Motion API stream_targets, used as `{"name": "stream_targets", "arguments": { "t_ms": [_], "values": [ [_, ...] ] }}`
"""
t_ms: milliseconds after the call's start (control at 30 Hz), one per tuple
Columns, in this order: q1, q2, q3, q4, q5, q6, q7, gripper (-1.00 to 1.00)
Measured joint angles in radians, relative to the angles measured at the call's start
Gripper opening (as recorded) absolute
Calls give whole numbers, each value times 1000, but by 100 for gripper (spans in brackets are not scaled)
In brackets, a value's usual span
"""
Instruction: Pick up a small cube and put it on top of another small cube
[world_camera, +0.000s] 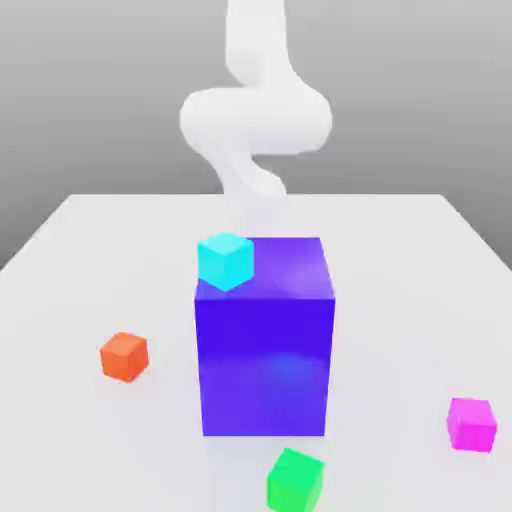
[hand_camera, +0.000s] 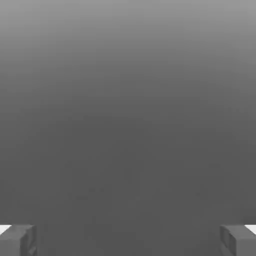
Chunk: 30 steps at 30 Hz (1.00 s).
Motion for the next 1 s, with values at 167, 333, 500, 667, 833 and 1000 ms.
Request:
{"name": "stream_targets", "arguments": {
  "t_ms": [167,333,500,667,833,1000],
  "values": [
    [110,188,4,-31,30,75,-166,0],
    [208,369,20,-62,53,149,-321,0],
    [281,550,62,-92,61,223,-467,0],
    [373,731,107,-123,29,298,-584,0],
    [427,913,129,-154,-61,372,-658,0],
    [469,1095,100,-134,-135,496,-642,0]
  ]
}}
